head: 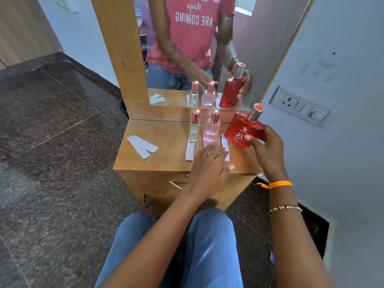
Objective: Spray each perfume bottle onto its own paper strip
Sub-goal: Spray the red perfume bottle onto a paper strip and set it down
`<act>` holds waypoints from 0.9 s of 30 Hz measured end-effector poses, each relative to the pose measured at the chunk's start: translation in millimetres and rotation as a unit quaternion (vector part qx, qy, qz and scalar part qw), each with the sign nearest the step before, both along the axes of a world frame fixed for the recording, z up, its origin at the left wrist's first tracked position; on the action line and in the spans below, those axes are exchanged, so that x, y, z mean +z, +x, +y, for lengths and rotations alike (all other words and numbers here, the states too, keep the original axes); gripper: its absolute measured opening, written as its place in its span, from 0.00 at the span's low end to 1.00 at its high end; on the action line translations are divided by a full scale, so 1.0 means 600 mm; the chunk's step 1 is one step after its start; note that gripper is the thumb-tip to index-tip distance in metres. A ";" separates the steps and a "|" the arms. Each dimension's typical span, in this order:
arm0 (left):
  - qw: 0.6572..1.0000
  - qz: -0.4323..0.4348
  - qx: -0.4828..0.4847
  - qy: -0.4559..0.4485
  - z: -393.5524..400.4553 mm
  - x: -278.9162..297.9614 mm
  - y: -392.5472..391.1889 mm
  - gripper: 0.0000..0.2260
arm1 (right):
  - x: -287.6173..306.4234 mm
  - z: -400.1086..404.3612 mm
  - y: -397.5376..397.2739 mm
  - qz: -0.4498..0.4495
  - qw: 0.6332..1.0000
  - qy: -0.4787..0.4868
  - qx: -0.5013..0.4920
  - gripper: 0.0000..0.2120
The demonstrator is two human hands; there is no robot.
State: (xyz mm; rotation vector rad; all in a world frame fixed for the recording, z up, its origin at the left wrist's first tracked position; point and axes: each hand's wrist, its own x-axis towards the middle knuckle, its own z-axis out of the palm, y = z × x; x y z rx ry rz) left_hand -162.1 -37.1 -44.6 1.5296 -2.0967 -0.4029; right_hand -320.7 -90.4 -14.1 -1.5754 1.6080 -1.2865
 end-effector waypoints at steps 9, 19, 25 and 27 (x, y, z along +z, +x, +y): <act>1.000 0.008 -0.006 0.022 -0.009 -0.019 0.004 0.19 | -0.009 -0.039 0.019 0.001 0.999 0.022 0.041 0.17; 0.999 0.030 -0.010 0.012 -0.005 -0.023 0.006 0.18 | -0.015 -0.036 0.023 0.000 0.999 0.028 0.036 0.18; 0.996 0.092 -0.020 0.000 0.004 -0.006 0.014 0.17 | -0.021 -0.005 0.024 -0.045 0.997 -0.001 -0.057 0.16; 0.994 0.112 -0.002 -0.014 0.014 0.001 0.026 0.15 | -0.027 0.024 0.035 -0.061 0.987 -0.035 -0.141 0.10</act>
